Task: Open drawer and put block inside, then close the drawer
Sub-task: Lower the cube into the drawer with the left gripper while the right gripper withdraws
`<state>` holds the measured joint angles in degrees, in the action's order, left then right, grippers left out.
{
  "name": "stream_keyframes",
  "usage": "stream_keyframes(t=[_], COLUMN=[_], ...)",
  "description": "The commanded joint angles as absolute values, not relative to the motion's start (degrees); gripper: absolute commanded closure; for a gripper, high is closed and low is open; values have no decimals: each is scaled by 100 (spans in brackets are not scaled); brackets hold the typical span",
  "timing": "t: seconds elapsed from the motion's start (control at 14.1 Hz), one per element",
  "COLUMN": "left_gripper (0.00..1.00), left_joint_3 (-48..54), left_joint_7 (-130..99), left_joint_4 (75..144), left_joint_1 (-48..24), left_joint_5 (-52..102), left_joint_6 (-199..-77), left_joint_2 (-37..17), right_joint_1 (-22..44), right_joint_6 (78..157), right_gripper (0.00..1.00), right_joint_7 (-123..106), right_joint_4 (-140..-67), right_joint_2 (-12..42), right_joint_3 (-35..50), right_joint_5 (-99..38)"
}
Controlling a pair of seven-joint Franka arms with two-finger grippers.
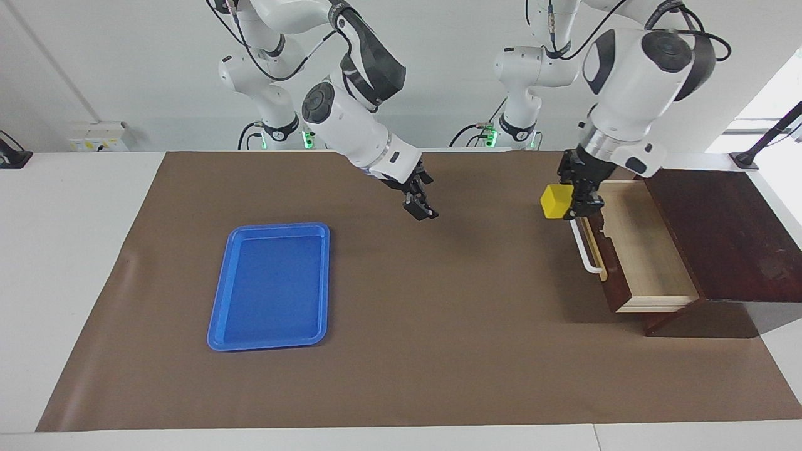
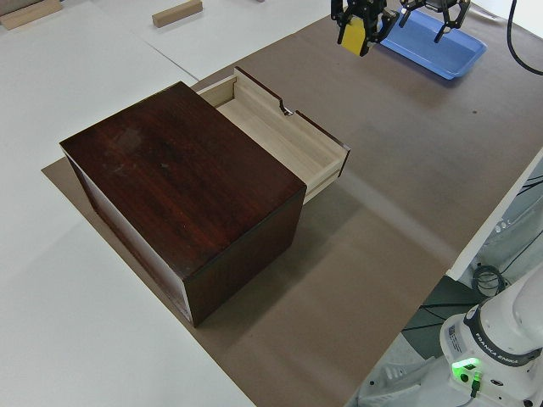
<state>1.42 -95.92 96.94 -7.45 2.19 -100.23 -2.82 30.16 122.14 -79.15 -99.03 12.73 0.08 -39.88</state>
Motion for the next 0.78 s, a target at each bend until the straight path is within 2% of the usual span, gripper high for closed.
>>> stream_keyframes(t=[0.0,0.28,0.5,0.71], left_gripper=[100,100,100,100], left_joint_3=[220,193,185,193], left_joint_7=[-8408,-7885,-7761,-7743], left_joint_4=[9896,10317,11019,11276], left_joint_1=[329,957,1011,985], left_joint_5=[316,272,255,255], left_joint_6=[-10159,-10739,-11406,-11610], left_joint_2=[-193,-228,-211,-202], right_joint_1=[2665,1804,1346,1012], right_joint_6=[11736,11085,10960,10689], right_gripper=[0,0,0,0], right_joint_7=[-7561,-6972,-6173,-5338], right_joint_4=[-9809,-9800,-9800,-9791], right_joint_2=[1135,932,634,352], right_joint_3=[-26,-62,-62,-70], right_joint_5=[-4061,-3842,-3078,-2665])
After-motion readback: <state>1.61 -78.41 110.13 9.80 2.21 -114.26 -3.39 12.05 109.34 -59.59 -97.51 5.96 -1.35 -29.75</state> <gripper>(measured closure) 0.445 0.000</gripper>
